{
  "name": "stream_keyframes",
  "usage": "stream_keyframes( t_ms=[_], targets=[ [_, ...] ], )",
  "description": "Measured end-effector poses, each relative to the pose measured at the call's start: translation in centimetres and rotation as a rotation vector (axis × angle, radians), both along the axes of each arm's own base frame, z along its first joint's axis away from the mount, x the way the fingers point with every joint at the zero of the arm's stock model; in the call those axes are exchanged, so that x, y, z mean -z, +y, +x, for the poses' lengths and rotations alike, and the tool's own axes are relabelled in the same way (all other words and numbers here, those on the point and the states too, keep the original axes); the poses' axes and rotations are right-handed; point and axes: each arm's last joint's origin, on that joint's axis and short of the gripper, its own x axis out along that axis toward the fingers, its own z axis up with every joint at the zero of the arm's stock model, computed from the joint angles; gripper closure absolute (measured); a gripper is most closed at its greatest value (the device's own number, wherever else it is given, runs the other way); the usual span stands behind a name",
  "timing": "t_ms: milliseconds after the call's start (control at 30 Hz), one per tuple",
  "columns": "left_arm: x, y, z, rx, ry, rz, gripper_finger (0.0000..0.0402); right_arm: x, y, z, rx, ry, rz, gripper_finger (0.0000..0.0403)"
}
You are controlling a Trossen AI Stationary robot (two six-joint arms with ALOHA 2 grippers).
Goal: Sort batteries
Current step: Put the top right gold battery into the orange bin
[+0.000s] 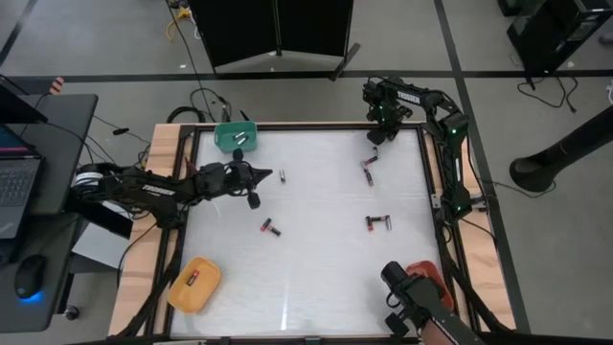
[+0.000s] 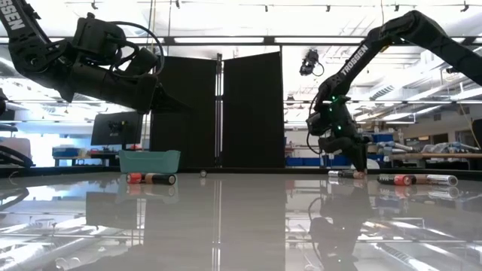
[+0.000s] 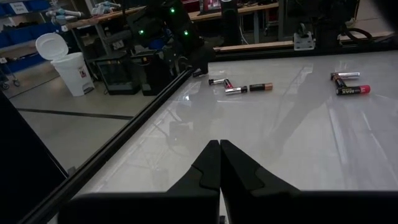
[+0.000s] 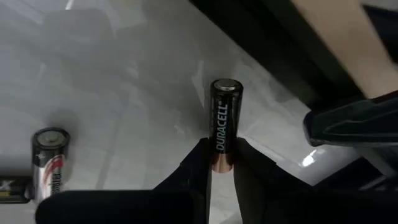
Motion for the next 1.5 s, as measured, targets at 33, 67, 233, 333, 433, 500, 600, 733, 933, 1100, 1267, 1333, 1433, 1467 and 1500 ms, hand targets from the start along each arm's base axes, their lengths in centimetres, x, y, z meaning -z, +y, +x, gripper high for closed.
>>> stream_keyframes(
  t_ms=[33,67,233,333,433,500,600,733,933,1100,1267,1333,1433,1467,1500],
  targets=[
    [0.0,0.0,0.0,0.0,0.0,0.0,0.0394,-0.2,0.0,0.2,-0.004,-0.002,-0.003,0.0348],
    [0.0,0.0,0.0,0.0,0.0,0.0,0.0394,-0.4,-0.1,0.3,-0.007,-0.004,-0.006,0.0348],
    [0.0,0.0,0.0,0.0,0.0,0.0,0.0394,-2.2,0.0,1.3,-0.046,-0.035,-0.048,0.0348],
    [0.0,0.0,0.0,0.0,0.0,0.0,0.0394,-3.5,0.1,1.8,-0.059,-0.041,-0.058,0.0348],
    [0.0,0.0,0.0,-0.001,-0.001,0.0,0.0394,-5.1,0.6,2.6,-0.075,-0.052,-0.075,0.0348],
    [0.0,0.0,0.0,0.0,-0.001,0.0,0.0394,-6.5,1.1,3.3,-0.095,-0.066,-0.089,0.0348],
    [0.0,0.0,0.0,-0.001,-0.001,0.0,0.0394,-8.5,2.3,4.2,-0.127,-0.101,-0.111,0.0348],
    [0.0,0.0,0.0,-0.001,-0.001,0.0,0.0394,-11.6,4.6,5.2,-0.159,-0.195,-0.145,0.0348],
    [0.0,0.0,0.0,0.0,-0.004,0.001,0.0394,-15.9,9.5,6.2,-0.193,-0.273,-0.219,0.0348],
    [0.0,0.0,0.0,-0.001,-0.004,0.0,0.0394,-17.8,14.4,6.2,-0.182,-0.332,-0.226,0.0348],
    [0.0,0.0,0.0,0.0,-0.004,0.0,0.0394,-17.6,20.2,5.7,-0.159,-0.345,-0.187,0.0348],
    [0.0,0.0,0.0,0.0,-0.004,0.0,0.0394,-17.1,22.6,5.2,-0.14,-0.339,-0.164,0.0348],
    [0.0,0.0,0.0,0.0,-0.004,0.001,0.0394,-16.2,26.3,4.3,-0.101,-0.323,-0.125,0.0348],
    [0.0,0.0,0.0,0.0,-0.005,0.001,0.0394,-15.8,27.6,4.0,-0.085,-0.317,-0.113,0.0348],
    [0.0,0.0,0.0,-0.001,-0.004,0.001,0.0394,-15.4,28.9,3.6,-0.069,-0.307,-0.101,0.0348]
  ],
)
